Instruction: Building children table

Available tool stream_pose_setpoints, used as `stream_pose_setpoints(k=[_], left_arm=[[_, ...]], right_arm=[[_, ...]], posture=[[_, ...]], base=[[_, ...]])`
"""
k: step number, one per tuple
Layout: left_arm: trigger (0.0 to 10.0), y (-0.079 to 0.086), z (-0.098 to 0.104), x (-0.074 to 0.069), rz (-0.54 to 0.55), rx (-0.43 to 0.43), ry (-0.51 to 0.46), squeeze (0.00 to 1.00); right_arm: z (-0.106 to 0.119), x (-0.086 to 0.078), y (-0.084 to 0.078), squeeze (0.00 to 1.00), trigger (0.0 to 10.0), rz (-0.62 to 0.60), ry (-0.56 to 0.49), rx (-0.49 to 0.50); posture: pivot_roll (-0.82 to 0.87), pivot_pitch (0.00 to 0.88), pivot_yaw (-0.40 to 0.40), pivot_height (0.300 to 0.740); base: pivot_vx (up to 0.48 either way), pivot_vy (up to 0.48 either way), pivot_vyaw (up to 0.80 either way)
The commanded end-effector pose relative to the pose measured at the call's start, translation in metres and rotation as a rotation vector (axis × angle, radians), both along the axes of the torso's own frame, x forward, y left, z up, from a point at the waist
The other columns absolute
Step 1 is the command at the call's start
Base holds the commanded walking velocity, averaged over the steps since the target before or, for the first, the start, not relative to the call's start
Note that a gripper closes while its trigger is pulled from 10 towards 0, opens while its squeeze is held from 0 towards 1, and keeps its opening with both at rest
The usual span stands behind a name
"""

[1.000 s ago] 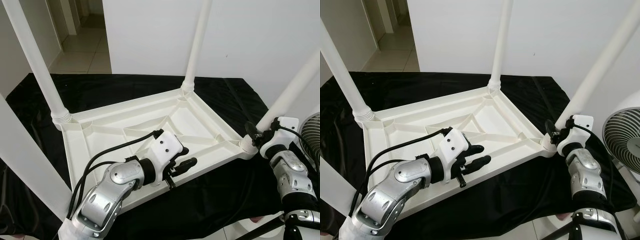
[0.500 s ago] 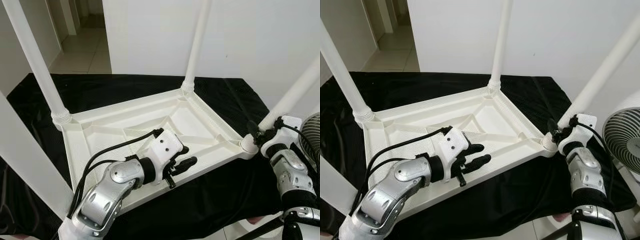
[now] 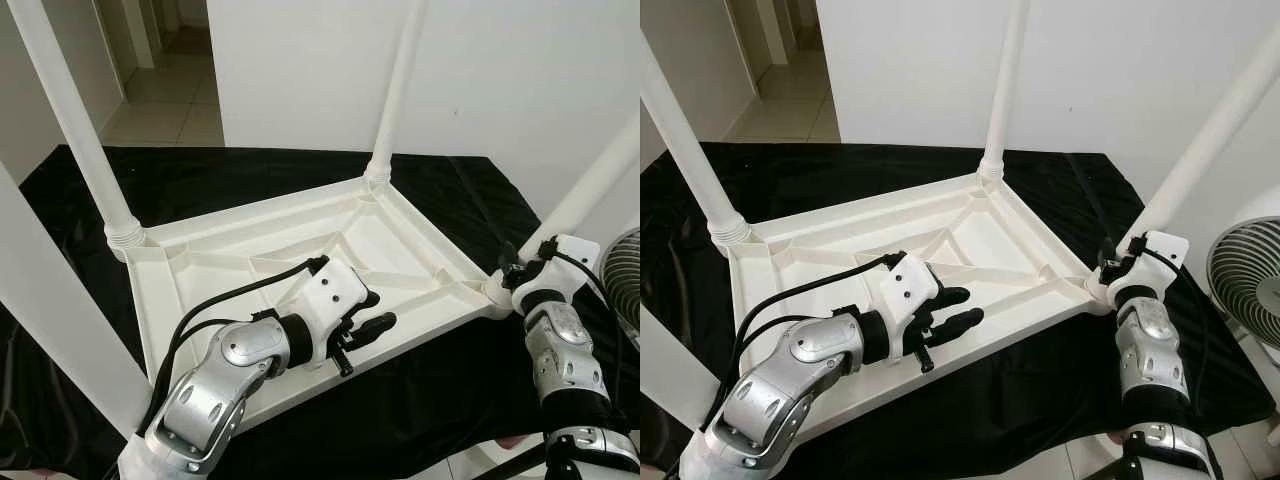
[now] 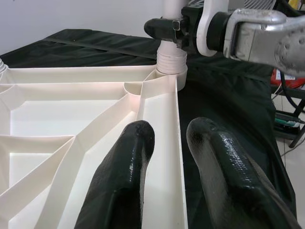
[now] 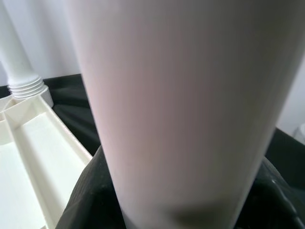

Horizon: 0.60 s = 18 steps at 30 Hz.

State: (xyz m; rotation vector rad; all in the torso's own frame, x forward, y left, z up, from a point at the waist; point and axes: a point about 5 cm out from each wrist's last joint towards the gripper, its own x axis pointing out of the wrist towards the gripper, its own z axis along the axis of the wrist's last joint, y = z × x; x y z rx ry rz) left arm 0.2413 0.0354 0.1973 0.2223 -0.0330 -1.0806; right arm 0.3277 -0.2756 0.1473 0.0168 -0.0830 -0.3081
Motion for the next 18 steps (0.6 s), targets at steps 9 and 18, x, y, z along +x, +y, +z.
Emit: stream_pose_setpoints(k=[9,18], left_arm=[[10.0,0.001,0.001,-0.001,0.023,-0.004,-0.003,0.0],[10.0,0.0,0.001,-0.002,0.016,-0.004,-0.003,0.0]], right_arm=[[-0.045,-0.027,0.01,0.0,10.0,-0.343,0.139,0.081],[-0.047,-0.02,0.026,0.0,10.0,-0.369,0.153,0.13]], posture=[[0.03,0.07,-0.009,0.74],[0.03,0.065,-0.007,0.74]], base=[[0.0,0.0,0.0],[0.0,0.0,0.0]])
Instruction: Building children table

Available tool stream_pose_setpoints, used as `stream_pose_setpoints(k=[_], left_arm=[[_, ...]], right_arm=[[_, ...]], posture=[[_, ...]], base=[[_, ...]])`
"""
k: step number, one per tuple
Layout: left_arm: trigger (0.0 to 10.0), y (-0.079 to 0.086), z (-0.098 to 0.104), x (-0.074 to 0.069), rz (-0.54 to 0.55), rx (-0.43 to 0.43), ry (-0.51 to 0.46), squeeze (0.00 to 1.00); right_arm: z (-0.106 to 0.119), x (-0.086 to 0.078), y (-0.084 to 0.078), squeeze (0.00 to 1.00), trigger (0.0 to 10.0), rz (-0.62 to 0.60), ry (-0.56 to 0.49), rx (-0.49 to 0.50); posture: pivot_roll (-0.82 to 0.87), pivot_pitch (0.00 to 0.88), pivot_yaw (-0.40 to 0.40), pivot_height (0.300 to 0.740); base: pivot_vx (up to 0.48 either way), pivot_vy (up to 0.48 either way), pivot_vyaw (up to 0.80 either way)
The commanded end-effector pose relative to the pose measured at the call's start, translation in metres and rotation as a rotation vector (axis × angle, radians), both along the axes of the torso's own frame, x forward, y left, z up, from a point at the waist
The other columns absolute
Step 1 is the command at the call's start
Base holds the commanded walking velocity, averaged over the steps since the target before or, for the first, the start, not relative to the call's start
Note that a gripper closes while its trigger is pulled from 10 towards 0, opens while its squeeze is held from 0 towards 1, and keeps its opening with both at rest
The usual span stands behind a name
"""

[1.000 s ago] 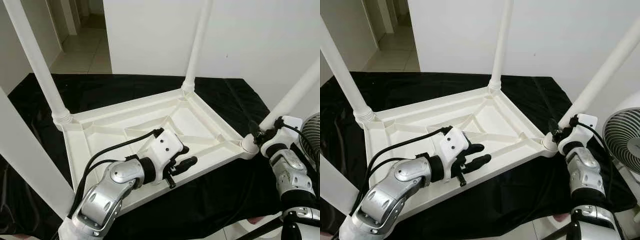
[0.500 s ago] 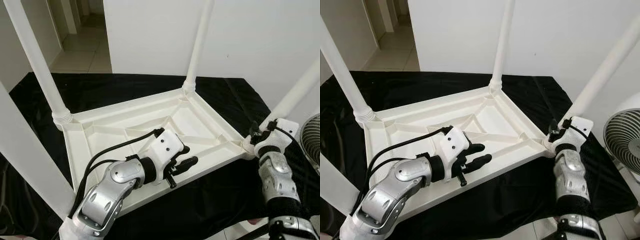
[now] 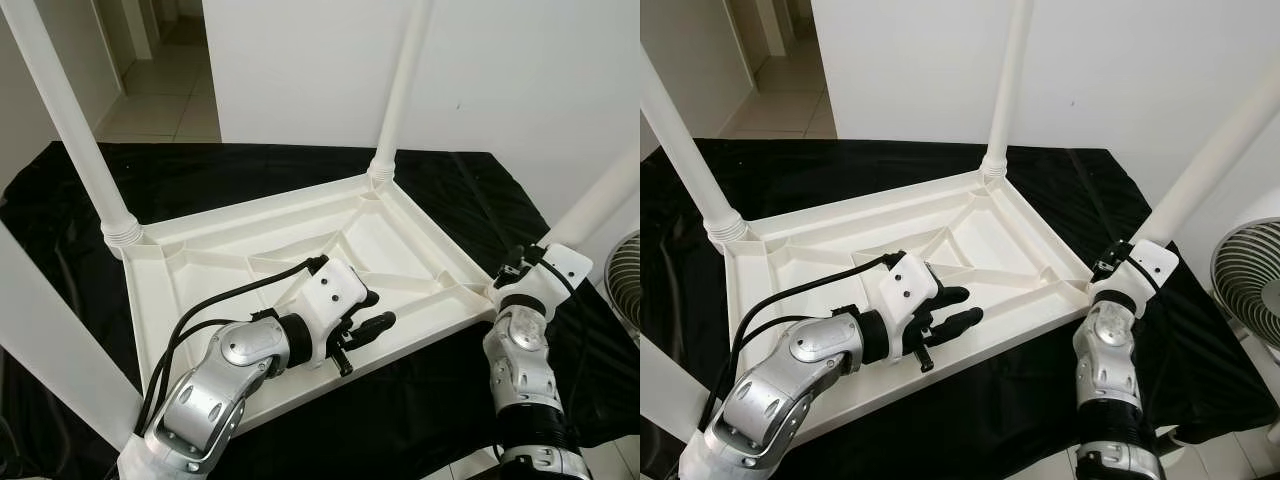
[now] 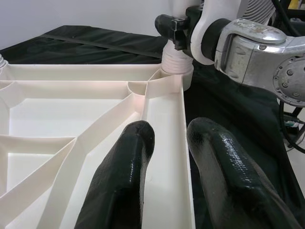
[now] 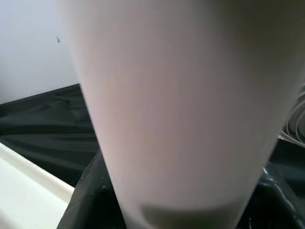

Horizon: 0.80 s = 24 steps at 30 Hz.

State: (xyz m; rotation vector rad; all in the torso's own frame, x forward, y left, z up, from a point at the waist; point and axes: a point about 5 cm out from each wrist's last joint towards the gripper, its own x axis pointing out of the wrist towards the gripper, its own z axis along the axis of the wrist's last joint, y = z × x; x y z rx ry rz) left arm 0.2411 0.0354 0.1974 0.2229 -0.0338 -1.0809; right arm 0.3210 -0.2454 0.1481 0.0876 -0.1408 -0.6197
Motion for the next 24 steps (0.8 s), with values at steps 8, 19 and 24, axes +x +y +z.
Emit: stream_pose_setpoints(k=[8,19,24], left_arm=[[10.0,-0.001,0.001,-0.002,0.009,-0.001,-0.004,0.0],[10.0,-0.001,0.002,-0.001,0.003,0.002,-0.009,0.0],[10.0,0.0,0.002,-0.002,0.008,0.0,-0.007,0.0]], right_arm=[[-0.036,-0.001,-0.008,0.0,10.0,-0.073,0.202,0.125],[-0.025,0.005,-0.012,0.0,10.0,-0.233,0.203,0.201],[-0.02,0.001,-0.012,0.0,10.0,-0.34,0.172,0.186]], posture=[[0.03,0.057,-0.004,0.74],[0.03,0.056,-0.004,0.74],[0.04,0.062,-0.011,0.74]], base=[[0.0,0.0,0.0],[0.0,0.0,0.0],[0.0,0.0,0.0]])
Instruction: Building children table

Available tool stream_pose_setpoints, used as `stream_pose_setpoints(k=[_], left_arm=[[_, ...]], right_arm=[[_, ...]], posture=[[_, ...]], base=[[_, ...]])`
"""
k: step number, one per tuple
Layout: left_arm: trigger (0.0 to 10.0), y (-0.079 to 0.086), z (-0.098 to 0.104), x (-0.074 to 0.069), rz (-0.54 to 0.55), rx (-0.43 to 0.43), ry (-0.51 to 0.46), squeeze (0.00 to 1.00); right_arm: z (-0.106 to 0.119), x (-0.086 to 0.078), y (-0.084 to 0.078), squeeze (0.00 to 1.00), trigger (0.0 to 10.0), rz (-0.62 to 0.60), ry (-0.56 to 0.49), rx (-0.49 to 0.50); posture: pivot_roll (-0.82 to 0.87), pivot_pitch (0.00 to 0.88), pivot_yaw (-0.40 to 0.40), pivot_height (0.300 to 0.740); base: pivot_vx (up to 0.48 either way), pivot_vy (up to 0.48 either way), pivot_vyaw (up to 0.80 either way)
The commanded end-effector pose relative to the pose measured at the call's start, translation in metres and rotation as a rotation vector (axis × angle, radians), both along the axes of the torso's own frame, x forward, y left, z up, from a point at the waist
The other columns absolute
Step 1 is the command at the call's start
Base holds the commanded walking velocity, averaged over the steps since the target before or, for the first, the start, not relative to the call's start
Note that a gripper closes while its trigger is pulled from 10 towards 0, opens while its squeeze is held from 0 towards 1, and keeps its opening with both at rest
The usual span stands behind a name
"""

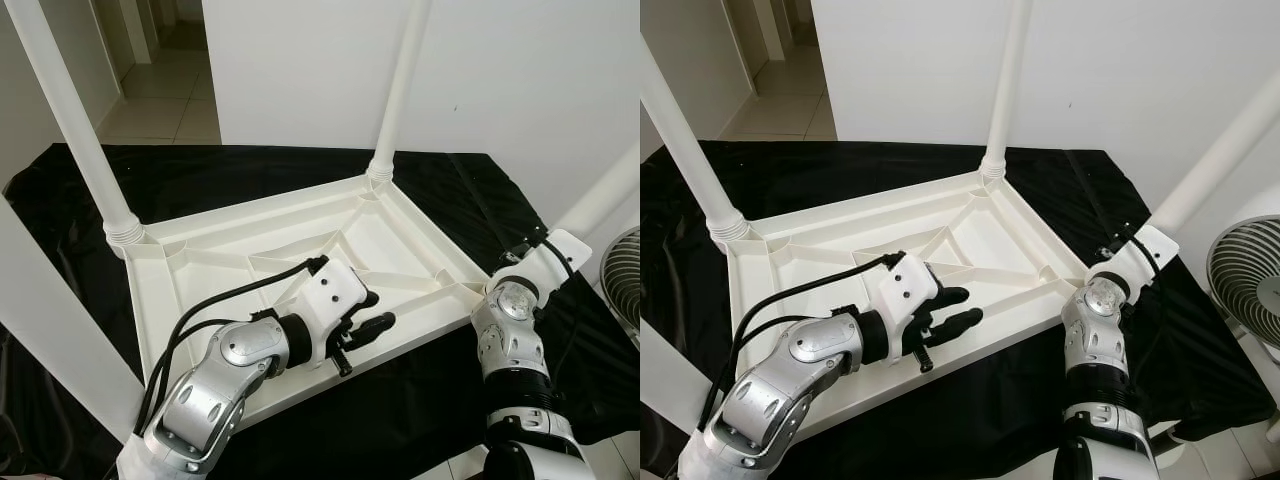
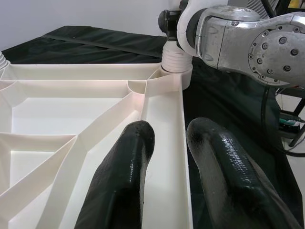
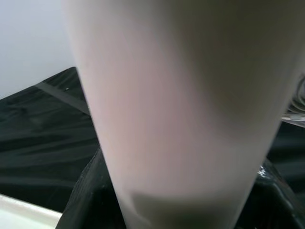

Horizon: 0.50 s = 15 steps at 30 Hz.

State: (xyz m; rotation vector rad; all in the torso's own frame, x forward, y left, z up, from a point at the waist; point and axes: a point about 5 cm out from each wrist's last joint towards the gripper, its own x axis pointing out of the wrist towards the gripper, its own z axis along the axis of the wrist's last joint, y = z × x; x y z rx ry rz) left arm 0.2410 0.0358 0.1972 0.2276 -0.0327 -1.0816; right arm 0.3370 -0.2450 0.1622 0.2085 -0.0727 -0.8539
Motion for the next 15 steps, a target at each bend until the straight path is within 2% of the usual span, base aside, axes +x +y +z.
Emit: stream_pose_setpoints(k=[1,8,11,15], left_arm=[[10.0,-0.001,0.002,-0.002,0.009,-0.004,-0.006,0.0],[10.0,-0.001,0.002,-0.002,0.012,-0.006,-0.005,0.0],[10.0,-0.001,0.002,-0.001,0.017,-0.008,-0.005,0.0],[10.0,-0.001,0.002,-0.001,0.022,-0.009,-0.005,0.0]], right_arm=[[-0.034,-0.015,-0.013,0.0,10.0,-0.108,0.142,0.05],[-0.036,-0.02,-0.014,0.0,10.0,-0.192,0.143,0.039],[-0.044,-0.023,-0.013,0.0,10.0,-0.26,0.176,0.03],[-0.048,-0.023,-0.011,0.0,10.0,-0.279,0.206,0.014]], posture=[[0.04,0.062,-0.011,0.74],[0.04,0.064,-0.013,0.74],[0.04,0.068,-0.017,0.74],[0.05,0.067,-0.017,0.74]], base=[[0.0,0.0,0.0],[0.0,0.0,0.0],[0.0,0.0,0.0],[0.0,0.0,0.0]])
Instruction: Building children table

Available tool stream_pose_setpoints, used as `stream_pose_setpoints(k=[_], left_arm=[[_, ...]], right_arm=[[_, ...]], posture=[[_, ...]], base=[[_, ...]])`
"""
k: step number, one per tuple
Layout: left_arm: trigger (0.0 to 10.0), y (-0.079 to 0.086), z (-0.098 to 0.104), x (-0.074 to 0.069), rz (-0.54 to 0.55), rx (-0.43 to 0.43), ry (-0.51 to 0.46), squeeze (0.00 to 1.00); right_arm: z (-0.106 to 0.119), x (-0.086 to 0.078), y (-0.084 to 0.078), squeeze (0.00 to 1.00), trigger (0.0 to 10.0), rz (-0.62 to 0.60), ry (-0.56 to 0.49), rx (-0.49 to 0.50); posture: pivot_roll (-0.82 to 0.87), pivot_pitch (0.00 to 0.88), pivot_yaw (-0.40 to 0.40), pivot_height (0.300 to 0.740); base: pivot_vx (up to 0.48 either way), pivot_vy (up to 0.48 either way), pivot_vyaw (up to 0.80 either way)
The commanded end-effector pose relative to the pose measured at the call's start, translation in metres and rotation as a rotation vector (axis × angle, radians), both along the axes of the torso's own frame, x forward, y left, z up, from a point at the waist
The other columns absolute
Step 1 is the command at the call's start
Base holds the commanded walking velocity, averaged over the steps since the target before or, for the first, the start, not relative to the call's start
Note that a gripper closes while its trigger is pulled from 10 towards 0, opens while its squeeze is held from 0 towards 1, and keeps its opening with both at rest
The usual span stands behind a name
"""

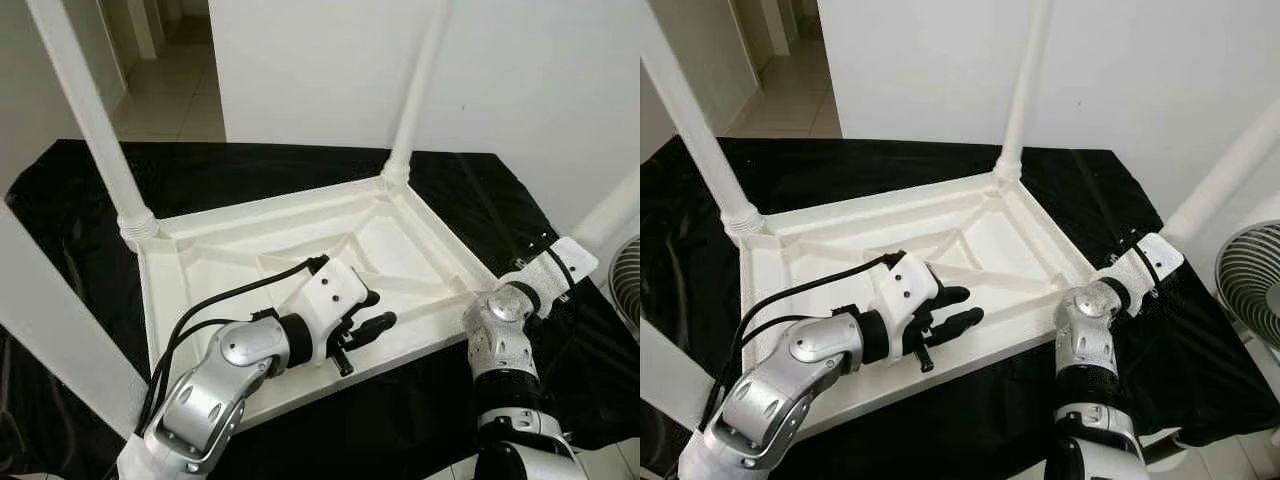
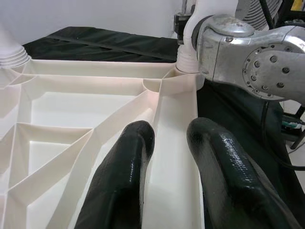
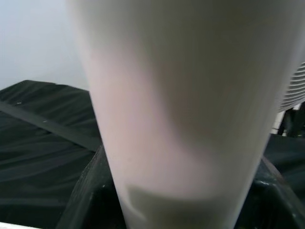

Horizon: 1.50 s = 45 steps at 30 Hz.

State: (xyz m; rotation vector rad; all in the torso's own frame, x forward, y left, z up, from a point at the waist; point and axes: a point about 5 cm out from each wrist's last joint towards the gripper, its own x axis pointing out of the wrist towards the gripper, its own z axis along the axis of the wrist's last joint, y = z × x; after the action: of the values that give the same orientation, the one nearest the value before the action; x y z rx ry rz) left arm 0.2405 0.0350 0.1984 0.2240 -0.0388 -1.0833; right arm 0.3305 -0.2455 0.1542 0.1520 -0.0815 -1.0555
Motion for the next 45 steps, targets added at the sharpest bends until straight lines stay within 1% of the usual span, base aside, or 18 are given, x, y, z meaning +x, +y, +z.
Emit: stream_pose_setpoints(k=[1,9,18,19,21,22,23,24,28,35,36,37,38,45], left_arm=[[10.0,0.0,0.001,0.0,0.024,-0.003,-0.002,0.0],[10.0,0.0,0.001,0.0,0.023,-0.004,-0.003,0.0],[10.0,-0.001,0.002,0.0,0.023,-0.006,-0.004,0.0],[10.0,-0.001,0.001,0.0,0.023,-0.007,-0.004,0.0],[10.0,-0.001,0.001,0.0,0.024,-0.007,-0.004,0.0],[10.0,-0.001,0.001,0.0,0.024,-0.008,-0.004,0.0],[10.0,-0.001,0.001,0.0,0.024,-0.008,-0.004,0.0],[10.0,-0.001,0.001,-0.001,0.024,-0.009,-0.004,0.0],[10.0,-0.003,0.001,-0.001,0.022,-0.013,-0.004,0.0],[10.0,-0.004,0.001,-0.002,0.02,-0.016,-0.003,0.0],[10.0,-0.005,0.0,-0.002,0.02,-0.017,-0.002,0.0],[10.0,-0.005,0.0,-0.002,0.019,-0.017,-0.002,0.0],[10.0,-0.005,0.0,-0.002,0.019,-0.018,-0.002,0.0],[10.0,-0.006,0.0,-0.002,0.017,-0.022,0.0,0.0]], right_arm=[[-0.04,-0.016,-0.01,0.0,10.0,-0.08,0.164,0.065],[-0.035,-0.013,-0.01,0.0,10.0,-0.06,0.138,0.052],[-0.036,-0.012,-0.011,0.0,10.0,-0.06,0.142,0.045],[-0.035,-0.011,-0.011,0.02,10.0,-0.051,0.138,0.045],[-0.035,-0.01,-0.01,0.02,10.0,-0.046,0.134,0.045],[-0.035,-0.009,-0.01,1.0,10.0,-0.033,0.126,0.051],[-0.035,-0.009,-0.01,1.0,10.0,-0.033,0.126,0.051],[-0.036,-0.006,-0.007,1.0,10.0,0.008,0.124,0.063],[-0.038,-0.003,-0.002,1.0,10.0,0.05,0.134,0.053],[-0.04,-0.004,-0.002,1.0,10.0,0.051,0.141,0.048],[-0.039,-0.004,-0.003,0.9,10.0,0.051,0.142,0.042],[-0.039,-0.003,-0.004,0.4,10.0,0.054,0.14,0.04],[-0.038,-0.003,-0.005,0.0,10.0,0.055,0.139,0.03],[-0.031,0.0,-0.008,0.0,10.0,0.07,0.118,-0.002]], posture=[[0.05,0.067,-0.017,0.74],[0.04,0.065,-0.018,0.74],[0.04,0.066,-0.02,0.74],[0.05,0.061,-0.025,0.74],[0.05,0.061,-0.025,0.74],[0.05,0.059,-0.027,0.74],[0.05,0.059,-0.027,0.74],[0.05,0.059,-0.027,0.74],[0.04,0.051,-0.031,0.74],[0.04,0.048,-0.034,0.74],[0.04,0.047,-0.036,0.74],[0.04,0.046,-0.036,0.74],[0.04,0.044,-0.037,0.74],[0.03,0.043,-0.041,0.74]], base=[[0.0,0.0,0.0],[0.0,0.0,0.0],[0.0,0.0,0.0],[0.0,0.0,0.0],[0.0,0.0,0.0],[0.0,0.0,0.0],[0.0,0.0,0.0],[0.0,0.0,0.0],[0.0,0.0,0.0],[0.0,0.0,0.0],[0.0,0.0,0.0],[0.0,0.0,0.0],[0.0,0.0,0.0],[0.0,0.0,0.0]])
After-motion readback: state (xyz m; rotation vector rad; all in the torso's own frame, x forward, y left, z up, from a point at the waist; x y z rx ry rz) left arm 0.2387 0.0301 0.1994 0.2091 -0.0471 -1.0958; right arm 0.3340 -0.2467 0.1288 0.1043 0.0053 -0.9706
